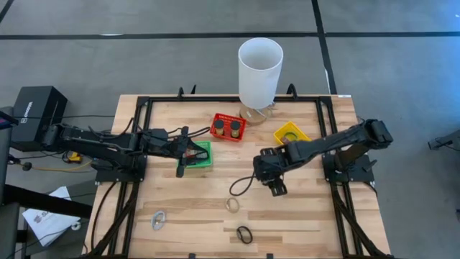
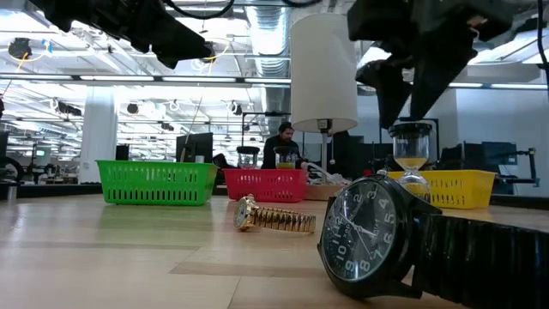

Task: Pick & Place Office items
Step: Put the black hourglass into the red bin

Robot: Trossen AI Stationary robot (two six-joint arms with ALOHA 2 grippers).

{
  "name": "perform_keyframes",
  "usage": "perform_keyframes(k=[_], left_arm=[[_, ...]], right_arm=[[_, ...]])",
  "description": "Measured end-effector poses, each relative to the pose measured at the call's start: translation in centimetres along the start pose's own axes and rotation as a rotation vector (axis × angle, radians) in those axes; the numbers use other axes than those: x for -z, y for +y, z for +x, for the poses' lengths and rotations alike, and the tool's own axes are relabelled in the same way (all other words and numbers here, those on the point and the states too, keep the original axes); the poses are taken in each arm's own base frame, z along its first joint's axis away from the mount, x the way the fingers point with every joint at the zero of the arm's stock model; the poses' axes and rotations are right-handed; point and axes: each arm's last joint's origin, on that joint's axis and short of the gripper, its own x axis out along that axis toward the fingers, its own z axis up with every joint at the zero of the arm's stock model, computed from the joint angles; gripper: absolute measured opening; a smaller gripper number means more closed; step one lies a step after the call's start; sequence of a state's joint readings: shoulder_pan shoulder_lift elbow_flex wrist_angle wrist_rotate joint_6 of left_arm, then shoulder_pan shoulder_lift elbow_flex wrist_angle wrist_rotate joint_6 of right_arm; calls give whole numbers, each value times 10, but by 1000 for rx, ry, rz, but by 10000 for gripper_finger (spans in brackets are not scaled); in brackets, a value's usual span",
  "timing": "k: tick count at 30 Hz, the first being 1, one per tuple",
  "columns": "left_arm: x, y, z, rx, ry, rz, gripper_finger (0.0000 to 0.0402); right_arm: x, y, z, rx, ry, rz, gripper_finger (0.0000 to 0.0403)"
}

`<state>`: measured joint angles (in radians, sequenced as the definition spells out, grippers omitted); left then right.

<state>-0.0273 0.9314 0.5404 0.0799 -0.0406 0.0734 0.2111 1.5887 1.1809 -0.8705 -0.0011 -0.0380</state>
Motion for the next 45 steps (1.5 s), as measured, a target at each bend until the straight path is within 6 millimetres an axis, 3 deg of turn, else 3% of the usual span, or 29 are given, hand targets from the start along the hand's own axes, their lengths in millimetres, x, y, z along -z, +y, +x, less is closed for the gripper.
perform_keyframes(k=[6, 17, 23, 40, 45], left_arm=[[0, 0, 0, 0, 0, 0, 149], [0, 0, 0, 0, 0, 0, 149], [-1, 0, 0, -1, -8, -1, 149], [-2, 0, 0, -2, -15, -1, 149], [-1, 0, 0, -2, -14, -1, 149]], right_arm=[[2, -10, 1, 8, 10, 30, 240], [3, -13, 34, -17, 129, 48, 240], [5, -17, 42, -24, 197, 35, 239], [-6, -20, 25, -24, 162, -3, 239], [-3, -22, 28, -26, 201, 5, 221]])
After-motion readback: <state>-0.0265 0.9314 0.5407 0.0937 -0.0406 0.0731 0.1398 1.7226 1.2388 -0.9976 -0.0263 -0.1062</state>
